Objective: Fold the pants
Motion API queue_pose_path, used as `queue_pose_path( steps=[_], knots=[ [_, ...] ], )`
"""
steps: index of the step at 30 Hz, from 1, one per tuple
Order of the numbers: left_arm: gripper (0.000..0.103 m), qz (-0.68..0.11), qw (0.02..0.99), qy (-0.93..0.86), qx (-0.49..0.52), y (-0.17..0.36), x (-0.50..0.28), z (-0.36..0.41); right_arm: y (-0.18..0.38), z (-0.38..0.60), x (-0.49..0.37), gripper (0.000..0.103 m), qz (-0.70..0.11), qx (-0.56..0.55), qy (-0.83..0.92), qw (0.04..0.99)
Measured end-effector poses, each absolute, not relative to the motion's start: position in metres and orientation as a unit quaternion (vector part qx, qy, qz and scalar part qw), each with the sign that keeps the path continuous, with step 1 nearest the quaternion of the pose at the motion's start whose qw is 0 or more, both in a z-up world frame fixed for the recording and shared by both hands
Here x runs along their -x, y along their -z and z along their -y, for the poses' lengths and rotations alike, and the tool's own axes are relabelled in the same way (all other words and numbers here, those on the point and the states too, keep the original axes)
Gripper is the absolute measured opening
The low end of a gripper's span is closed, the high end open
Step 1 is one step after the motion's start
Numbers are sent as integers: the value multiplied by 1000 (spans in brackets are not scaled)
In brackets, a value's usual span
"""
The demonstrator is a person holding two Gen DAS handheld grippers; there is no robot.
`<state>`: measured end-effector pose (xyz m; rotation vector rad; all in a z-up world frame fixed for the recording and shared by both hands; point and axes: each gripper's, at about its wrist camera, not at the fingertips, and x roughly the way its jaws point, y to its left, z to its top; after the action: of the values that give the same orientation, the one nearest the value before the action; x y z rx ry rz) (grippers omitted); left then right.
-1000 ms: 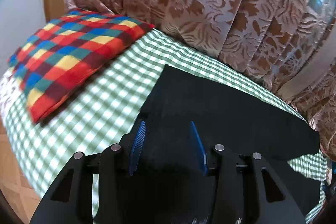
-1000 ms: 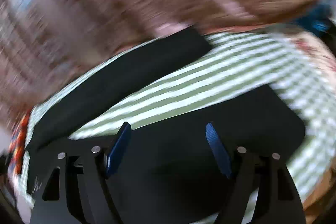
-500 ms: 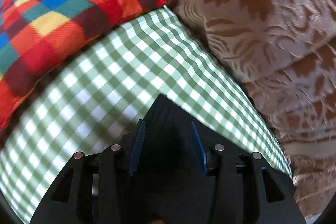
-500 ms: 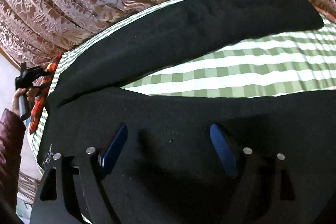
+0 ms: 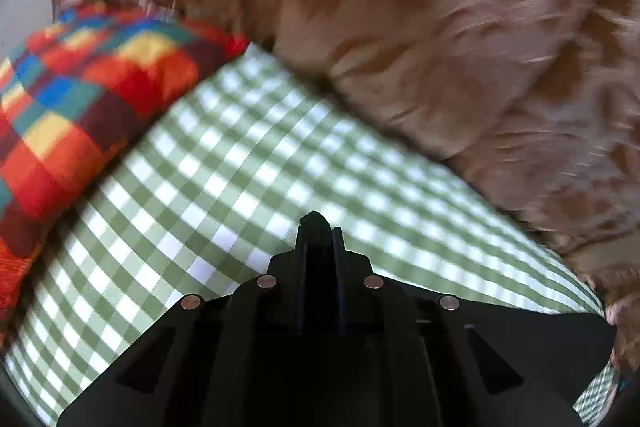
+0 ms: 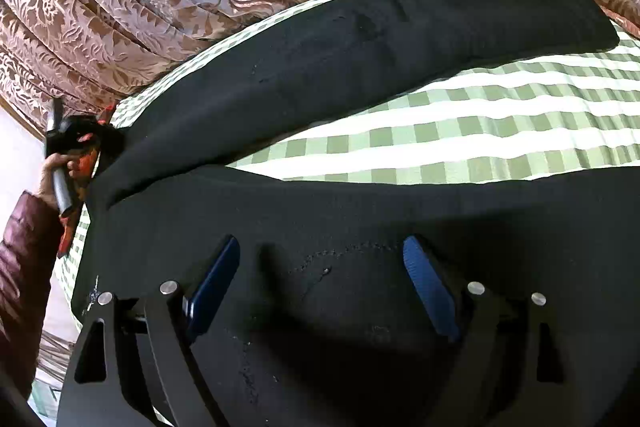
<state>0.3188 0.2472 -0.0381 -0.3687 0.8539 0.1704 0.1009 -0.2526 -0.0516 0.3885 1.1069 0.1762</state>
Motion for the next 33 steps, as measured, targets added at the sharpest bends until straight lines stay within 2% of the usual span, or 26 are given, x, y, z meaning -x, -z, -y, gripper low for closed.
queue_pose_path(
  steps=[4,10,16,25,27,33],
  knots=[
    [9,-357,922,-29,145,3,-269,-224,51,254,-100,84,-518,-185,-84,831],
    [8,-312,937,1,158,-21,-184,-227,48,253,-101,84,-515,-175,-85,835],
    [8,-308,937,6,163,-20,-121,-230,42,247,-98,84,-507,-160,-89,842],
    [8,-312,935,16,165,-10,-74,-220,32,235,-94,84,-497,-131,-107,851],
    [8,-314,937,16,154,-9,-69,-216,30,233,-97,82,-498,-132,-115,849],
    [8,-316,943,16,100,-5,-54,-200,28,237,-139,63,-510,-218,-173,814]
  ],
)
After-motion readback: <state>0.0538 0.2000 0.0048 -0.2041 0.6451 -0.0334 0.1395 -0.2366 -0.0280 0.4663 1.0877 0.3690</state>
